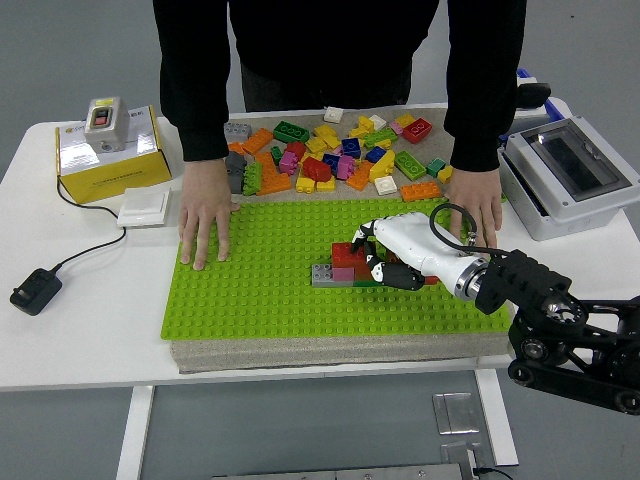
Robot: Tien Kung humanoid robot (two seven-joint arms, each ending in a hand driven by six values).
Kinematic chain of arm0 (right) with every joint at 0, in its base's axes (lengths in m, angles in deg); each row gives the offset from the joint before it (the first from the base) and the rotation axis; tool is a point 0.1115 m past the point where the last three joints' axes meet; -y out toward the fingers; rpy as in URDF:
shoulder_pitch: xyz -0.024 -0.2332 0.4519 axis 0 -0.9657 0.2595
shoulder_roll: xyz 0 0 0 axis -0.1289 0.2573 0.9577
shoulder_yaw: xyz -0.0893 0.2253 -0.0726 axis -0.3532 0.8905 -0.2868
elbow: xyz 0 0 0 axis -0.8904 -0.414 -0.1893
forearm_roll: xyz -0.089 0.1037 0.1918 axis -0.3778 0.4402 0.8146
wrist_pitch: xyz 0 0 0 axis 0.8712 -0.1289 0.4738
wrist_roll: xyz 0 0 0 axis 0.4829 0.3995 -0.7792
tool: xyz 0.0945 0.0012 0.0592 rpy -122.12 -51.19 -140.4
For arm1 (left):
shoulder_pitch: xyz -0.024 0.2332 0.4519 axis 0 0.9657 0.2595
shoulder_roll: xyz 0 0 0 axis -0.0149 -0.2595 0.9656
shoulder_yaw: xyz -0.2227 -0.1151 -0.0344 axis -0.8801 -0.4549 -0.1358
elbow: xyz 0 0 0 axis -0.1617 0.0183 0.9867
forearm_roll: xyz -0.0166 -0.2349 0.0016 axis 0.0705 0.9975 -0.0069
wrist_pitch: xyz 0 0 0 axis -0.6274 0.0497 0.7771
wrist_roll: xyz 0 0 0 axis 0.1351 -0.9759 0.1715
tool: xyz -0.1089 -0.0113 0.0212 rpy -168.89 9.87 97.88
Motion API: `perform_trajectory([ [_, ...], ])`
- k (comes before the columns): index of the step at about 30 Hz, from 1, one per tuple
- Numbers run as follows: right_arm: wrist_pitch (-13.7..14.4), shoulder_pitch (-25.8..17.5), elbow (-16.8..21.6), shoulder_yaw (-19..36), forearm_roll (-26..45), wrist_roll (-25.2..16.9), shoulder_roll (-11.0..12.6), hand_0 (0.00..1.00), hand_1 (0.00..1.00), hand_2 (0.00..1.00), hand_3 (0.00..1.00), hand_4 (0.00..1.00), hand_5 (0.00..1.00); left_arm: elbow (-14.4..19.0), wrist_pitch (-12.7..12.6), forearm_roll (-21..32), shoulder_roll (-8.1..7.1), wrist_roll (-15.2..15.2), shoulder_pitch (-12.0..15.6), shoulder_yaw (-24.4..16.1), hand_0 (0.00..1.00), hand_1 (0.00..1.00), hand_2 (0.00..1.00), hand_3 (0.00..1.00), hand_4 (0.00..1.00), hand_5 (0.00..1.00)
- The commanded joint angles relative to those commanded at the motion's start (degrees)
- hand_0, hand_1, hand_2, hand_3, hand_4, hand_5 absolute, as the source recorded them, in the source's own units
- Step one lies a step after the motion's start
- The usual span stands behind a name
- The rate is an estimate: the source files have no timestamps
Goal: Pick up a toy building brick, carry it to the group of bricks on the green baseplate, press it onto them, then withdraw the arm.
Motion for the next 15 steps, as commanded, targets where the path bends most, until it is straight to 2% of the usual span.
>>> perform_trajectory([
  [9, 2.48, -1.01, 2.20, 5.57, -0.69, -0.82, 1.41, 0.002, 0.105, 0.651, 0.626, 0.020, 0.274, 0.00, 0.30, -0.07, 0.21, -0.50, 0.45, -0.11, 0.610, 0.599, 0.436, 0.589, 0.173, 0.616],
  [12, 3.29, -2.33, 2.98, 8.38, -1.03, -1.08, 2.05, 0.002, 0.105, 0.651, 0.626, 0.020, 0.274, 0.00, 0.37, 0.06, 0.20, -0.61, 0.60, -0.03, 0.610, 0.599, 0.436, 0.589, 0.173, 0.616],
  [13, 3.49, -2.88, 3.19, 9.41, -1.18, -1.13, 2.24, 0.002, 0.114, 0.664, 0.650, 0.062, 0.255, 0.00, 0.39, 0.08, 0.19, -0.63, 0.64, -0.04, 0.610, 0.600, 0.437, 0.589, 0.173, 0.616],
  [15, 3.84, -4.29, 3.51, 11.47, -1.48, -1.24, 2.51, 0.002, 0.114, 0.664, 0.650, 0.062, 0.255, 0.00, 0.43, 0.14, 0.17, -0.67, 0.70, -0.01, 0.610, 0.600, 0.437, 0.589, 0.173, 0.616],
])
